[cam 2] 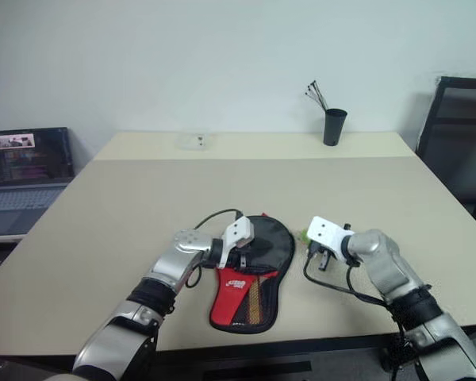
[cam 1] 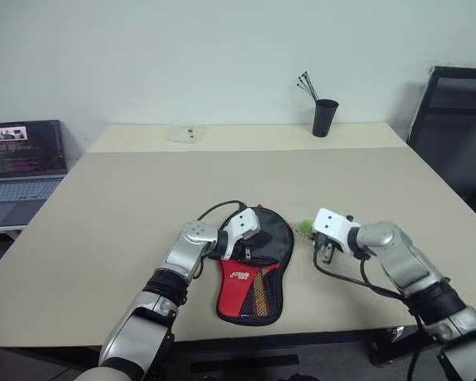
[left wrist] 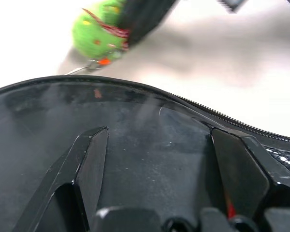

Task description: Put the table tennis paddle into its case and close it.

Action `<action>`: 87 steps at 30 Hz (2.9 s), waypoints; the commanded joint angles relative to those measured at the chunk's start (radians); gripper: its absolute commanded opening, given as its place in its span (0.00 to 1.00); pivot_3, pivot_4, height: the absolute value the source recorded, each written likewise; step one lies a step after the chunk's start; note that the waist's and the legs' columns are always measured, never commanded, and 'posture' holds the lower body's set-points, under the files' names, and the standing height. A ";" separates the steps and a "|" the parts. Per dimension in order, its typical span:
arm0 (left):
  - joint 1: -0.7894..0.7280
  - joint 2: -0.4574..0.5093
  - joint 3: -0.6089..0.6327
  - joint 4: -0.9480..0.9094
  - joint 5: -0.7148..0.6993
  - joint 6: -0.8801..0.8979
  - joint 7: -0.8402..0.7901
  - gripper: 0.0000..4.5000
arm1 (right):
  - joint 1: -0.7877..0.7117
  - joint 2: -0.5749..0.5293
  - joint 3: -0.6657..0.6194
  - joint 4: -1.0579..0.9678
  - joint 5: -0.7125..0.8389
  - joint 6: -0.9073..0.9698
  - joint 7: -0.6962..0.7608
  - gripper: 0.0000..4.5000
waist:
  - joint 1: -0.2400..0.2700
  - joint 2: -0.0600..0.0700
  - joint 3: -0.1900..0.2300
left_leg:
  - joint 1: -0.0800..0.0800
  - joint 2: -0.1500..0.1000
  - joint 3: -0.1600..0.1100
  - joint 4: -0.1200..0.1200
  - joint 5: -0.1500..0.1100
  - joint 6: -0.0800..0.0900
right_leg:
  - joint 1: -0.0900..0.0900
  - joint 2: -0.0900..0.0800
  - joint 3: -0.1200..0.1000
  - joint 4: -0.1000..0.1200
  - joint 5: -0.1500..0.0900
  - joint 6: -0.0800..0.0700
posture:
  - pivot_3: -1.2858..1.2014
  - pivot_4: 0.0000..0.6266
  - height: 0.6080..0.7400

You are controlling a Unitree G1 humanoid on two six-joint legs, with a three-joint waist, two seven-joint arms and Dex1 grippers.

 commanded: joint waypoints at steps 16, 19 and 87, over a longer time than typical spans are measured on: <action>-0.011 -0.078 -0.085 0.087 0.046 -0.022 -0.015 0.82 | 0.186 -0.124 -0.012 -0.551 0.218 0.384 0.131 0.01 | 0.018 0.000 -0.005 | 0.000 -0.002 -0.001 0.001 0.000 0.000 | 0.001 -0.001 -0.001 -0.002 0.000 0.000 | 0.52 0.24 1.00; -0.014 -0.087 -0.085 0.103 0.051 -0.029 -0.011 0.82 | 0.206 -0.144 -0.010 -0.565 0.232 0.388 0.127 0.01 | 0.020 0.001 -0.009 | 0.000 -0.002 -0.001 0.001 0.000 0.000 | 0.002 -0.001 -0.001 -0.002 0.000 0.000 | 0.52 0.24 1.00; 0.422 0.279 0.334 -0.657 -0.212 0.231 0.219 0.82 | 0.054 -0.008 -0.264 -0.085 0.624 0.075 0.058 0.68 | -0.003 0.003 -0.014 | 0.003 0.003 -0.006 -0.001 -0.002 0.003 | 0.010 0.002 -0.006 -0.012 0.001 0.002 | 0.52 0.24 1.00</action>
